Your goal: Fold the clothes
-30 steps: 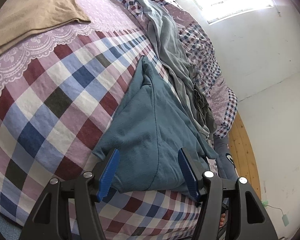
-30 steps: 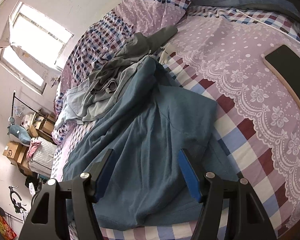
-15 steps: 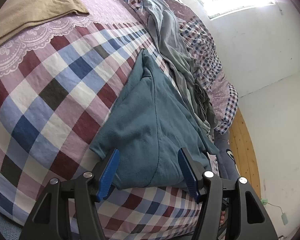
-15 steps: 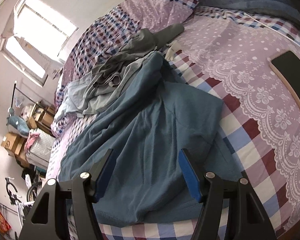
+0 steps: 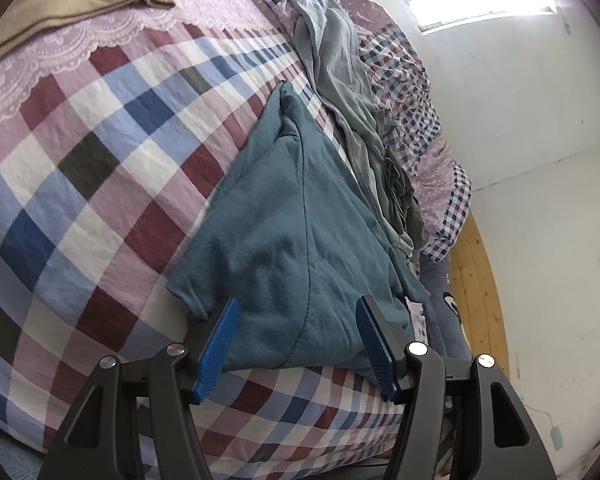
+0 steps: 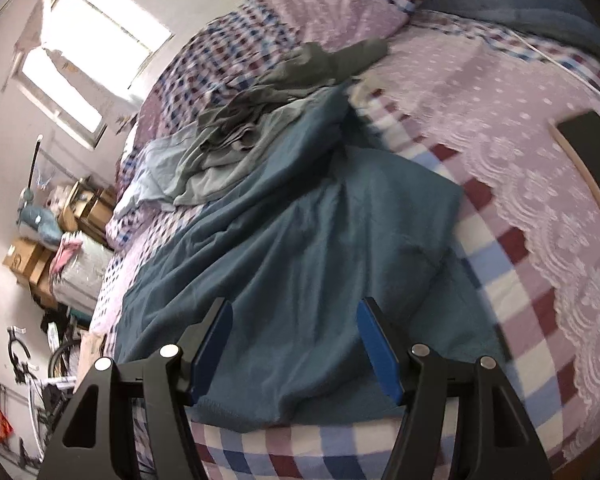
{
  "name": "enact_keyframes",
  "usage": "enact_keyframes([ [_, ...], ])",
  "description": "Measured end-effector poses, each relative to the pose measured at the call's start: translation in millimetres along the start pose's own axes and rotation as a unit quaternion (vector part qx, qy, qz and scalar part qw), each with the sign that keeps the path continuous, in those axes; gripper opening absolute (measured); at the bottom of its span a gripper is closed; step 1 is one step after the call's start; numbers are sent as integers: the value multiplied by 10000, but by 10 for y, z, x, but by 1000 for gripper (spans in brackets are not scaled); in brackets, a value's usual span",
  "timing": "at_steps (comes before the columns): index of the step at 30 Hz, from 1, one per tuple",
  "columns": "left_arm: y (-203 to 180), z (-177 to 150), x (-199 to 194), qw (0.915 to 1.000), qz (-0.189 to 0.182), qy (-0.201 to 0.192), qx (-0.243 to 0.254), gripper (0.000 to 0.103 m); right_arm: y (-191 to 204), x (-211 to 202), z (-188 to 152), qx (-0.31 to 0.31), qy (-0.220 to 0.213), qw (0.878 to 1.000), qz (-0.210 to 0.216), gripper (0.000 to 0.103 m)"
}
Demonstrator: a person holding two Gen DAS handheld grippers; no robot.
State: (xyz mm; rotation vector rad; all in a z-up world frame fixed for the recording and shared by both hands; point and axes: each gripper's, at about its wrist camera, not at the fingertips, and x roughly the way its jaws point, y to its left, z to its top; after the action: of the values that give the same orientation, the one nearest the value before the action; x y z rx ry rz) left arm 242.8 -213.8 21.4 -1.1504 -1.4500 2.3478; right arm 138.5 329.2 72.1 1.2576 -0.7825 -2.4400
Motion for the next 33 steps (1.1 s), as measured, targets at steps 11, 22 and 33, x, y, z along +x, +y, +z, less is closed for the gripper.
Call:
enact_keyframes([
  [11, 47, -23, 31, 9990, -174, 86, -392, 65, -469, -271, -397, 1298, 176, 9906, 389, 69],
  [22, 181, -171, -204, 9972, 309, -79, -676, 65, -360, -259, -597, 1275, 237, 9909, 373, 70],
  [33, 190, -134, -61, 9973, -173, -15, -719, 66, -334, -15, -534, 1455, 231, 9876, 545, 70],
])
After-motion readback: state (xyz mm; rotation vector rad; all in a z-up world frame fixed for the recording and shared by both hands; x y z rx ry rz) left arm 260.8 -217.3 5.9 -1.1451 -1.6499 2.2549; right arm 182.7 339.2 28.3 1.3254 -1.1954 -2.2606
